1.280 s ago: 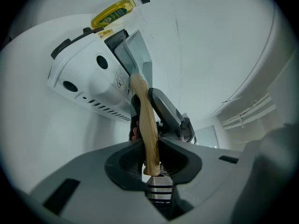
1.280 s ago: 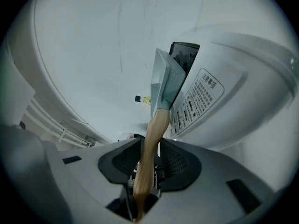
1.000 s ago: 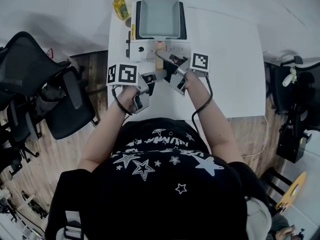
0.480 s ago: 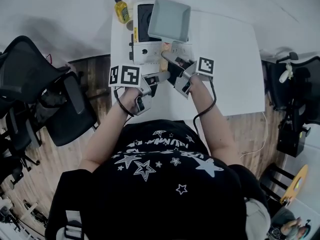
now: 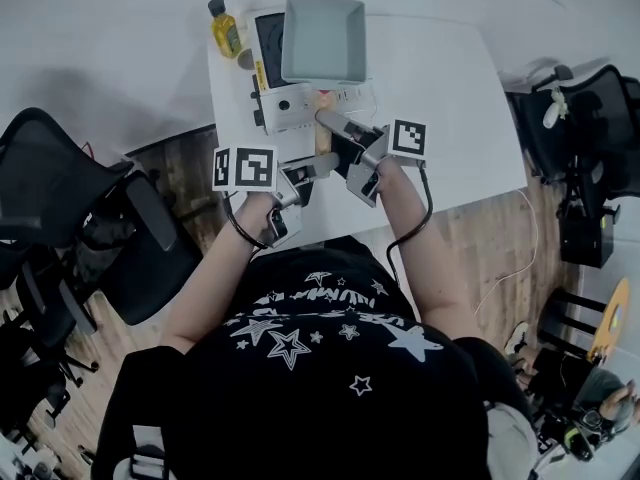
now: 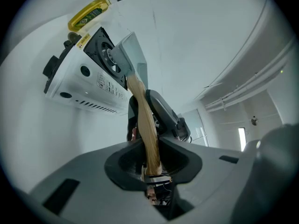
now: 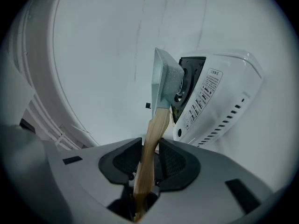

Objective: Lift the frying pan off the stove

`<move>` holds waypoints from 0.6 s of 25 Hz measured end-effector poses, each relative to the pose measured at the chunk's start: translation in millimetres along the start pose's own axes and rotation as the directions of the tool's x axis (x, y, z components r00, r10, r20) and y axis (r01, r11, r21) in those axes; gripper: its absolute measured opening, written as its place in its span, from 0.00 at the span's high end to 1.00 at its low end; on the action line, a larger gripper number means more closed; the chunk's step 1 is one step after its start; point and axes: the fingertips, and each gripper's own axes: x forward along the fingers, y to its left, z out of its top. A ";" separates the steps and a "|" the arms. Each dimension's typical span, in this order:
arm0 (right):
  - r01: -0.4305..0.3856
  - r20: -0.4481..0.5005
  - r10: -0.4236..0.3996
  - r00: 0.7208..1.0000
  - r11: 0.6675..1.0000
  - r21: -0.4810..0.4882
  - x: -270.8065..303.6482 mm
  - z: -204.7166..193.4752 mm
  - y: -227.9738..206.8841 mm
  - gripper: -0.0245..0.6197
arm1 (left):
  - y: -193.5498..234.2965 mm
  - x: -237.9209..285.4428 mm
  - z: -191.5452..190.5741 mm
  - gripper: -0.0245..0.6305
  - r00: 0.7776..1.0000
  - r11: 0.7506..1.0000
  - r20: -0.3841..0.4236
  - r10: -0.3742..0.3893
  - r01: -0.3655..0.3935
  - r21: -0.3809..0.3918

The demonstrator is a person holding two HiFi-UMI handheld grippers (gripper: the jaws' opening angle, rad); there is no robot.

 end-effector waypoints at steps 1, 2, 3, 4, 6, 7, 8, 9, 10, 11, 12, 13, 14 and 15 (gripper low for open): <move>-0.008 0.010 0.008 1.000 1.000 0.002 -0.5 -5.1 4.2 0.79 | -2.3 -4.5 -3.9 0.82 1.000 1.000 -0.008 -0.004 0.004 0.008; -0.014 0.022 0.014 1.000 1.000 0.003 -2.0 -10.2 8.1 0.79 | -4.8 -8.6 -8.3 0.82 1.000 1.000 -0.017 -0.006 0.007 0.020; -0.019 0.034 0.019 0.999 1.000 0.003 -4.3 -15.0 11.6 0.79 | -7.4 -12.2 -12.8 0.82 1.000 0.999 -0.027 -0.008 0.009 0.035; -0.023 0.045 0.022 0.999 1.000 0.000 -6.7 -19.0 14.7 0.79 | -10.1 -15.4 -16.8 0.81 0.999 0.999 -0.036 -0.010 0.011 0.052; -0.029 0.062 0.029 0.998 1.000 -0.008 -11.2 -26.2 20.3 0.79 | -14.2 -20.3 -24.6 0.81 0.998 0.997 -0.055 -0.011 0.015 0.078; -0.029 0.067 0.030 0.997 0.999 -0.013 -13.7 -29.5 22.1 0.79 | -15.4 -21.5 -28.6 0.81 0.998 0.996 -0.064 -0.010 0.015 0.088; -0.028 0.070 0.030 0.997 0.999 -0.017 -16.4 -32.5 23.2 0.79 | -16.2 -22.0 -32.6 0.81 0.997 0.995 -0.072 -0.009 0.015 0.095; -0.027 0.072 0.028 0.997 0.999 -0.020 -19.2 -35.0 23.5 0.79 | -16.8 -21.8 -36.3 0.81 0.997 0.995 -0.079 -0.009 0.017 0.098; -0.023 0.075 0.024 0.997 1.000 -0.021 -22.1 -36.9 23.1 0.79 | -17.3 -21.1 -39.6 0.81 0.996 0.995 -0.083 -0.012 0.020 0.097; -0.017 0.079 0.019 0.997 1.000 -0.024 -24.8 -38.3 22.4 0.79 | -17.6 -19.9 -42.5 0.81 0.996 0.995 -0.087 -0.017 0.025 0.094; -0.012 0.081 0.014 0.997 1.000 -0.028 -27.4 -39.2 21.5 0.79 | -18.1 -18.6 -45.0 0.81 0.996 0.996 -0.089 -0.021 0.029 0.089; -0.007 0.082 0.010 0.997 0.999 -0.033 -29.6 -40.3 20.9 0.79 | -18.9 -17.5 -47.4 0.81 0.996 0.996 -0.089 -0.025 0.033 0.083; -0.005 0.081 0.008 0.997 0.999 -0.036 -31.5 -41.8 20.8 0.79 | -19.8 -16.8 -50.0 0.81 0.996 0.996 -0.089 -0.028 0.035 0.079; -0.006 0.079 0.009 0.997 0.999 -0.037 -33.3 -44.2 21.1 0.79 | -20.9 -16.7 -53.2 0.81 0.996 0.997 -0.088 -0.028 0.035 0.076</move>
